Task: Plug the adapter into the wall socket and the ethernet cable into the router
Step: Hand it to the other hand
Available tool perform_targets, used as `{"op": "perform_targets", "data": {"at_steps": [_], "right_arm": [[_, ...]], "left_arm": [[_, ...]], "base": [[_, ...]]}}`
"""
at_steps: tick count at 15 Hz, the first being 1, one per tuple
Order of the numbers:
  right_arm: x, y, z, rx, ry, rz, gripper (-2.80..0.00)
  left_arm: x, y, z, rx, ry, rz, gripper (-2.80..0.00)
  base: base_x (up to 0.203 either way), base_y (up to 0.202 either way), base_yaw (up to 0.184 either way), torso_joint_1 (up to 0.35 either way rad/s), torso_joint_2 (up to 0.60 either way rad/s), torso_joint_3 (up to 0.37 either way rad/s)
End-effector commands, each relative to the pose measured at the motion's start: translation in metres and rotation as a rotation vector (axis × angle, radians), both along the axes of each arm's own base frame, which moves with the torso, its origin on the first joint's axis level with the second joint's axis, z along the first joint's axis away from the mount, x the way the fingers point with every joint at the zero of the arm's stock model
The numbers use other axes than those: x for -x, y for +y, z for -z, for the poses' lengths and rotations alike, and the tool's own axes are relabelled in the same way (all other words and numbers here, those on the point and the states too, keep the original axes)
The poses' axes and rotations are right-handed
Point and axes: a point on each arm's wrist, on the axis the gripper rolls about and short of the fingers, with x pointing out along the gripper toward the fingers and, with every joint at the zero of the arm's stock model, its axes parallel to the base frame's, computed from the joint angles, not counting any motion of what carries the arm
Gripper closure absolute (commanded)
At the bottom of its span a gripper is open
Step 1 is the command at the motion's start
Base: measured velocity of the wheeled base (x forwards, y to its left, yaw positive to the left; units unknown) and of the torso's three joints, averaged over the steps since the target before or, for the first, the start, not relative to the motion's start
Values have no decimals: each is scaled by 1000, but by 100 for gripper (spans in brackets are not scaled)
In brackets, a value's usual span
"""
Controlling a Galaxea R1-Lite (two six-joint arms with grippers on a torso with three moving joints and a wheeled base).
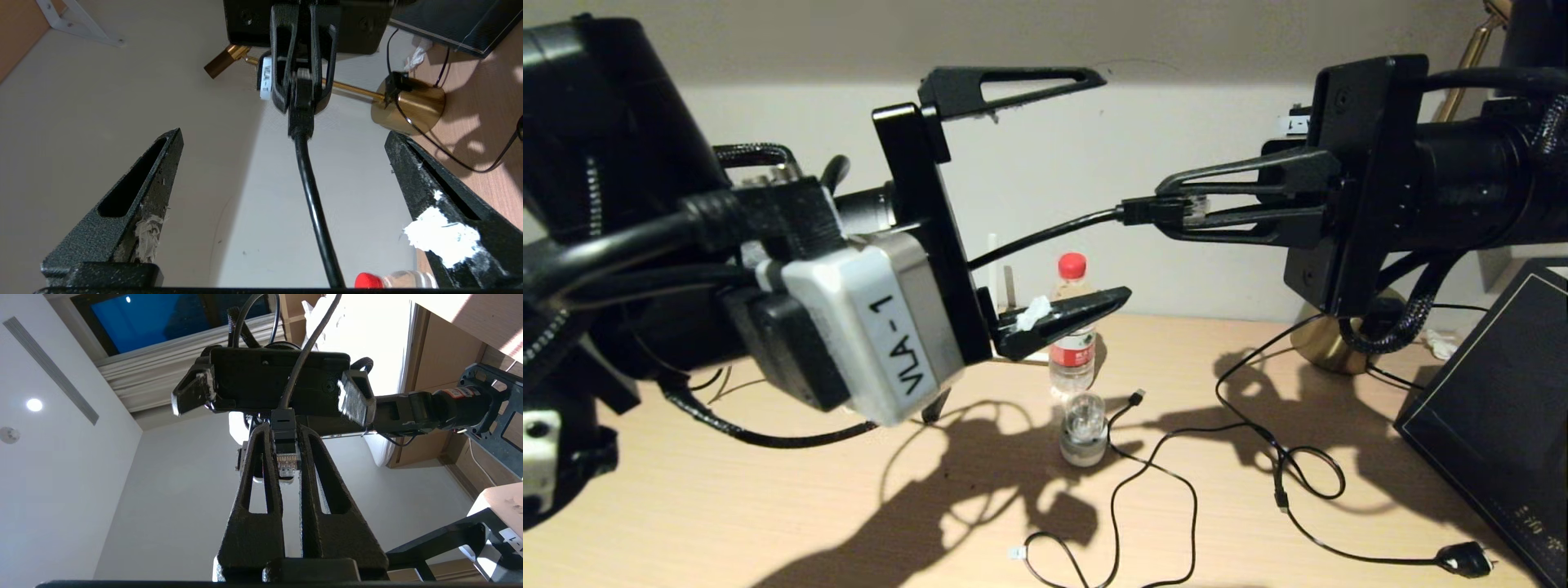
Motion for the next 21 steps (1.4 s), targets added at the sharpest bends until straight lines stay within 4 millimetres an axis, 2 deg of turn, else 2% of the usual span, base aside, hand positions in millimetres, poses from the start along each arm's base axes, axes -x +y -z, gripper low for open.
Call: {"op": "perform_targets", "data": {"at_steps": [1, 13, 14, 21], "right_arm": [[0, 1, 1, 1, 10, -10, 0], [2, 5, 4, 8, 19, -21, 0], [2, 5, 5, 8, 18, -22, 0], [3, 8, 5, 9, 18, -27, 0]], "left_arm": [[0, -1, 0, 0, -8, 5, -280], [0, -4, 3, 0, 17, 12, -280], [-1, -5, 3, 0, 22, 13, 0], [0, -8, 7, -8, 43, 25, 0]], "base": [[0, 0, 0, 0, 0, 0], [0, 0, 0, 0, 0, 0], [0, 0, 0, 0, 0, 0], [0, 0, 0, 0, 0, 0]]}}
